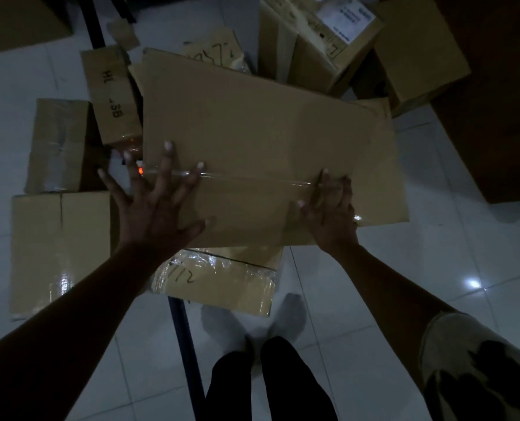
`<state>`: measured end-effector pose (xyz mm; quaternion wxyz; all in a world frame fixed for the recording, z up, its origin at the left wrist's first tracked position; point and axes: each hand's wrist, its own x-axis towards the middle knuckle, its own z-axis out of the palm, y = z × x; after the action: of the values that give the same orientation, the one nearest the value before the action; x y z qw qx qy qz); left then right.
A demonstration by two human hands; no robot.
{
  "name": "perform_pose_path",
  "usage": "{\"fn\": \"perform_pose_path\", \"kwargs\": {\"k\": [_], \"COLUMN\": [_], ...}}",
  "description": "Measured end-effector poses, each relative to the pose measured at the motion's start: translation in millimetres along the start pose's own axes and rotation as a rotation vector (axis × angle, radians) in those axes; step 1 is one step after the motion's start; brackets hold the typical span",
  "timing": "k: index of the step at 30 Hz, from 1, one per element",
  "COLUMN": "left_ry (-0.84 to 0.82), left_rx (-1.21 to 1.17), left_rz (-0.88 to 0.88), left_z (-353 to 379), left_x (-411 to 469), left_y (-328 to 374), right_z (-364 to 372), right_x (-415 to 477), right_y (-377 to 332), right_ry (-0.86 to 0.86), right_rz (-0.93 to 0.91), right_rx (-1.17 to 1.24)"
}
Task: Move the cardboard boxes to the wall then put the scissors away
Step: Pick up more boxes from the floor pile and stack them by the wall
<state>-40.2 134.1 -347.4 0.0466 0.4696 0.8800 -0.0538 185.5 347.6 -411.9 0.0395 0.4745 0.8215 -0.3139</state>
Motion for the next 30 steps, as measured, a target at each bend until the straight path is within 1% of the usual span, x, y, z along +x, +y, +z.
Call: {"fn": "perform_pose_path", "kwargs": {"k": [3, 5, 9, 13, 16, 22, 27, 30], "left_ry": [0.033, 0.052, 0.042, 0.127, 0.128, 0.097, 0.036, -0.023], "left_rx": [-0.01, -0.059, -0.132, -0.233, -0.314, -0.361, -0.404, -0.411], "left_rz": [-0.011, -0.006, 0.077, 0.089, 0.011, -0.141, -0.314, -0.363], "left_z": [8, 15, 24, 18, 6, -26, -85, -111], "left_x": [1, 1, 7, 5, 10, 42, 65, 71], "left_y": [1, -3, -11, -7, -3, -6, -4, -1], "right_z": [15, 28, 37, 36, 18, -38, -88, -111], "right_x": [3, 5, 14, 20, 27, 43, 56, 62], "right_y": [3, 5, 0, -14, -24, -60, -87, -98], "right_ry": [0.079, 0.113, 0.207, 0.294, 0.277, 0.218, 0.129, 0.052], "right_rz": [-0.064, -0.072, -0.011, 0.072, 0.067, 0.059, 0.085, 0.112], "right_rx": [0.122, 0.217, 0.319, 0.368, 0.302, 0.09, -0.002, -0.077]}}
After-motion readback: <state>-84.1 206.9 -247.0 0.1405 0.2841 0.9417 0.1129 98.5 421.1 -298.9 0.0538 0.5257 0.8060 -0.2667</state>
